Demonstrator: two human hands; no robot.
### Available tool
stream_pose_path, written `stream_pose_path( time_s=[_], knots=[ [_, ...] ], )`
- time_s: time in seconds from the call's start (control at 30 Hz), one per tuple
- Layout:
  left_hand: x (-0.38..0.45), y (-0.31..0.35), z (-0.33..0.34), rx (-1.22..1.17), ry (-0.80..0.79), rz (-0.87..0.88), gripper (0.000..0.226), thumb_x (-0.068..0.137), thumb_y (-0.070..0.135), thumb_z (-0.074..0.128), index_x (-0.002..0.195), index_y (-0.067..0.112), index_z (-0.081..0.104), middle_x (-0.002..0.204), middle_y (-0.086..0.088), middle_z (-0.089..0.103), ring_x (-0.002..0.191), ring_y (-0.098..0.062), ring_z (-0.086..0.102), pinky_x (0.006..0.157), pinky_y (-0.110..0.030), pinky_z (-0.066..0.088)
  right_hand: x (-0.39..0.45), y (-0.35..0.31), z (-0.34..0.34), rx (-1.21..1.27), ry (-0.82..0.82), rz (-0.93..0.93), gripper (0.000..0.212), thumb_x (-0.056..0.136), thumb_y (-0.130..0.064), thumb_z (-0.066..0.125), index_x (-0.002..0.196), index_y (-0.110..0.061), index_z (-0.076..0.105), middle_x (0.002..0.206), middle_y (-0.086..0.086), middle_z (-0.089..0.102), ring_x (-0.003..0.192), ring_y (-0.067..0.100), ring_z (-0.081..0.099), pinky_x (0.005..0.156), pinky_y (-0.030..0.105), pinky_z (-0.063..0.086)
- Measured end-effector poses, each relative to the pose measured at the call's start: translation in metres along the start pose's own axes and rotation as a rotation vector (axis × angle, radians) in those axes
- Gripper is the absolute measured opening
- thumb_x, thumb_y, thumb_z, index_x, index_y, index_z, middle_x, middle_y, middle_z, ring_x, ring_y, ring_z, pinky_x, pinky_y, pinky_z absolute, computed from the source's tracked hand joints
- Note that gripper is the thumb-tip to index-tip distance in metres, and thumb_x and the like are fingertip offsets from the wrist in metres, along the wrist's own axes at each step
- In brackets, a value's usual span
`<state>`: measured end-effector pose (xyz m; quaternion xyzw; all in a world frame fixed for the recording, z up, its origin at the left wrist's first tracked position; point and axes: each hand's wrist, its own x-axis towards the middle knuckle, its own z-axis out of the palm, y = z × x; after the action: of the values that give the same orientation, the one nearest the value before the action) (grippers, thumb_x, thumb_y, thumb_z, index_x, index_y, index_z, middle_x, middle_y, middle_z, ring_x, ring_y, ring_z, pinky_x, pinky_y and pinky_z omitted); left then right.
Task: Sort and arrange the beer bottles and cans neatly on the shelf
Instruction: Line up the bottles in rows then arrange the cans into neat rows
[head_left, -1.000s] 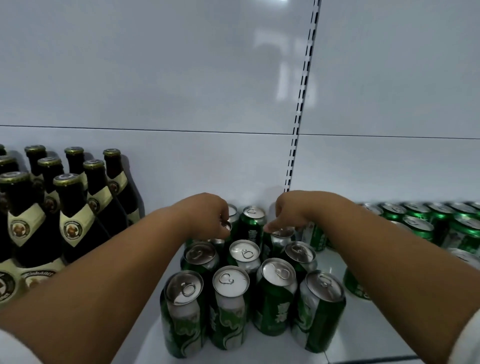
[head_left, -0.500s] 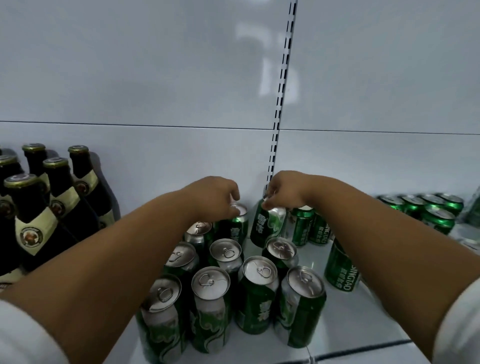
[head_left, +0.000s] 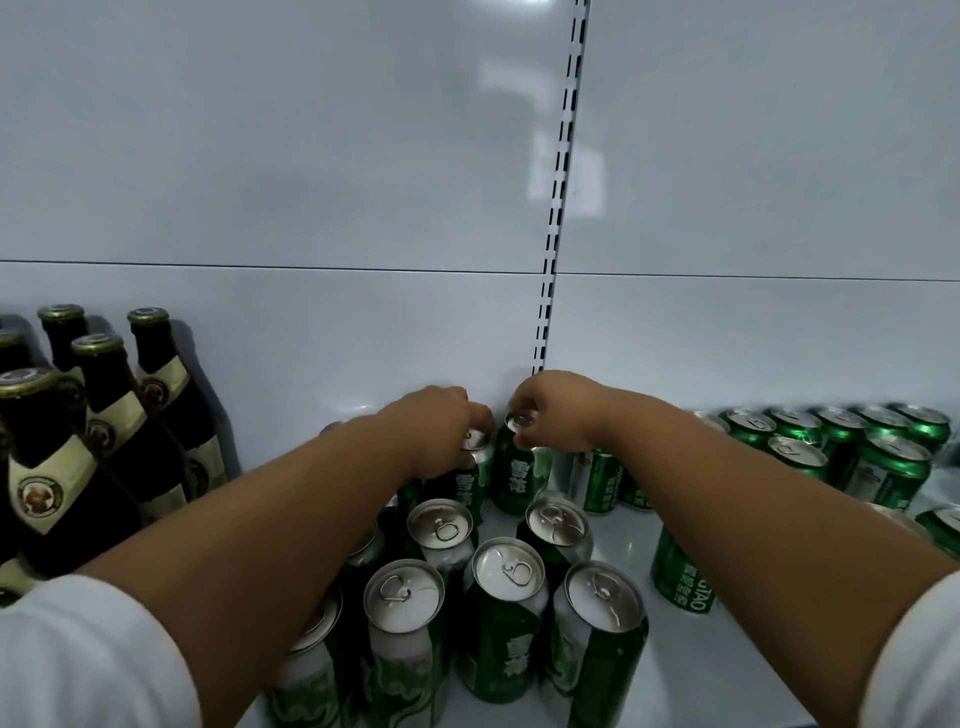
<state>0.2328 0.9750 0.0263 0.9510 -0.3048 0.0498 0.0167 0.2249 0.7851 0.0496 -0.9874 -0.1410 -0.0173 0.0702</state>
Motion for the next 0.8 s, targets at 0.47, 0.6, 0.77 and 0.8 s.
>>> stream_pose_path(
  time_s=[0.47, 0.6, 0.77, 0.8],
  knots=[
    [-0.030, -0.036, -0.016, 0.090, 0.000, -0.300, 0.047, 0.086, 0.050, 0.061, 0.128, 0.029, 0.057, 0.124, -0.002, 0.056, 0.113, -0.024, 0.054, 0.097, -0.040, 0.047, 0.000, -0.004, 0.027, -0.099, 0.065, 0.014, 0.042, 0.083, -0.037, 0.072, 0.113, -0.013, 0.056, 0.111, 0.007, 0.056, 0.094, 0.023, 0.053, 0.077, 0.032, 0.045],
    [-0.046, -0.054, -0.017, -0.026, -0.041, -0.406, 0.036, 0.089, 0.044, 0.063, 0.120, 0.026, 0.061, 0.121, 0.000, 0.062, 0.109, -0.022, 0.058, 0.094, -0.035, 0.048, 0.003, -0.003, 0.025, -0.014, 0.062, 0.015, 0.030, 0.077, -0.023, 0.077, 0.097, -0.016, 0.055, 0.102, 0.005, 0.060, 0.091, 0.022, 0.054, 0.073, 0.030, 0.044],
    [-0.060, -0.065, -0.009, -0.182, 0.083, -0.405, 0.025, 0.086, 0.032, 0.068, 0.110, 0.028, 0.067, 0.111, 0.002, 0.065, 0.103, -0.017, 0.061, 0.090, -0.031, 0.049, 0.002, -0.003, 0.029, -0.033, 0.055, 0.008, 0.029, 0.078, -0.020, 0.074, 0.097, -0.018, 0.052, 0.106, 0.007, 0.056, 0.090, 0.023, 0.055, 0.073, 0.030, 0.045],
    [-0.063, -0.067, -0.006, -0.174, 0.111, -0.419, 0.026, 0.085, 0.034, 0.068, 0.110, 0.029, 0.067, 0.112, 0.001, 0.063, 0.104, -0.019, 0.061, 0.091, -0.031, 0.049, 0.001, -0.006, 0.030, -0.070, 0.072, 0.000, 0.032, 0.079, -0.022, 0.073, 0.103, -0.018, 0.053, 0.109, 0.008, 0.054, 0.094, 0.024, 0.054, 0.076, 0.032, 0.047]
  ],
)
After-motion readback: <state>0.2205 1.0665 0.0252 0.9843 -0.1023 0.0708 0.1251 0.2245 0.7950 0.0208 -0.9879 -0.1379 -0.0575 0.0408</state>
